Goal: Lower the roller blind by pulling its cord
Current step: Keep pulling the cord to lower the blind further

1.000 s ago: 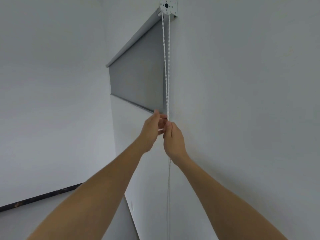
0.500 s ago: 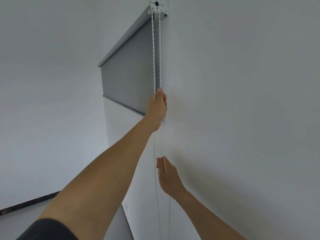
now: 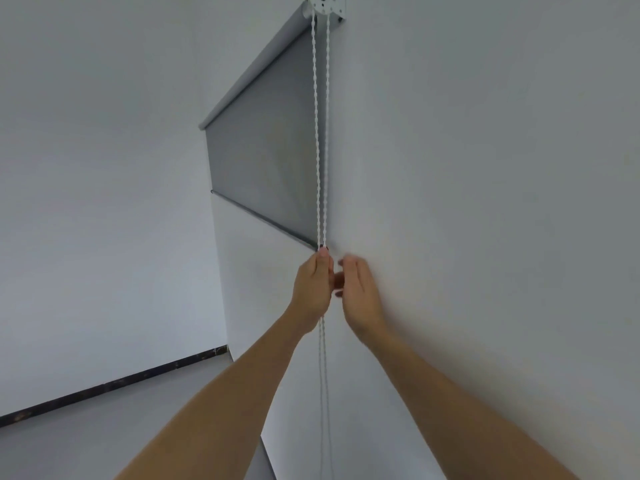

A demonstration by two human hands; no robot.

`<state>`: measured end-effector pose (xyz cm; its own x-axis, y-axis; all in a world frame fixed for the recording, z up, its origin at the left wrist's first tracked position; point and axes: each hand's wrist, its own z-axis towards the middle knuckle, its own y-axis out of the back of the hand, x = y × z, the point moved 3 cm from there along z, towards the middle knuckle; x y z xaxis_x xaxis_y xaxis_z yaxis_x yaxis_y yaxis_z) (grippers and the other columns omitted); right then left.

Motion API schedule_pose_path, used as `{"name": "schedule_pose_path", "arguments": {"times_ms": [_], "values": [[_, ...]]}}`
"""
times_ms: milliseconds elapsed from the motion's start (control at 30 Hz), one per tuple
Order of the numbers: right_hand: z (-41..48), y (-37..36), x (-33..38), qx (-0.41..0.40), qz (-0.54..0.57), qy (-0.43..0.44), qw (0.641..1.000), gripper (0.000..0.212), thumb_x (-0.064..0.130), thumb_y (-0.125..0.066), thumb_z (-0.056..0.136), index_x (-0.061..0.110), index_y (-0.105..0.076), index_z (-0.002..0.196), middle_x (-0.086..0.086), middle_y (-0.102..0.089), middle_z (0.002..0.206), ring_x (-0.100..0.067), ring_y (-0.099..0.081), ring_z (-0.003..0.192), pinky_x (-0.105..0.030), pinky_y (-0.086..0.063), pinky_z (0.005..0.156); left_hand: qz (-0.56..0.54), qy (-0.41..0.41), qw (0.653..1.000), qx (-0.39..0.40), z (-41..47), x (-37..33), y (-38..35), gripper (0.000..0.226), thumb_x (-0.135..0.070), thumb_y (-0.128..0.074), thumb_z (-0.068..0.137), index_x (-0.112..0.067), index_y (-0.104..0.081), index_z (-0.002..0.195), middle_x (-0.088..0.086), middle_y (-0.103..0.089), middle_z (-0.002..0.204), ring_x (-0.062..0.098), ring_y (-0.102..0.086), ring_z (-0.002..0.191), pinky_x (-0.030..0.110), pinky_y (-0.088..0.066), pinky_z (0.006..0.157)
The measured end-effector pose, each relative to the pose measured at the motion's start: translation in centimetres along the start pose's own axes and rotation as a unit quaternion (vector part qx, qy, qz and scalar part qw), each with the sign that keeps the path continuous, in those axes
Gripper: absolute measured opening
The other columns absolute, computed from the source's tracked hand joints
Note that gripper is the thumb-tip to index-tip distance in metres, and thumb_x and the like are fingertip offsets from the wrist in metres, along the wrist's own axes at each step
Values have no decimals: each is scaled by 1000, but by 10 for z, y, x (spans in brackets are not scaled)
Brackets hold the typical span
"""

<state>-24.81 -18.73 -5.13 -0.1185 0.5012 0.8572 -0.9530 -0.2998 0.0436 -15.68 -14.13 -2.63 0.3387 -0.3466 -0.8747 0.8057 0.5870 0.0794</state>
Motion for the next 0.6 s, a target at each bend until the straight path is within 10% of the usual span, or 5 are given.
{"name": "schedule_pose_path", "arguments": {"times_ms": [600], "values": [[100,-39,140,-62,5,102,993,36,33,-30,110,19,-56,89,10,-55,80,-5,-52,71,-25,-40,69,1,138,980,142,-93,95,3,47,-42,-31,108,-20,-41,68,-5,-34,56,11,-26,48,25,-22,48]]}}
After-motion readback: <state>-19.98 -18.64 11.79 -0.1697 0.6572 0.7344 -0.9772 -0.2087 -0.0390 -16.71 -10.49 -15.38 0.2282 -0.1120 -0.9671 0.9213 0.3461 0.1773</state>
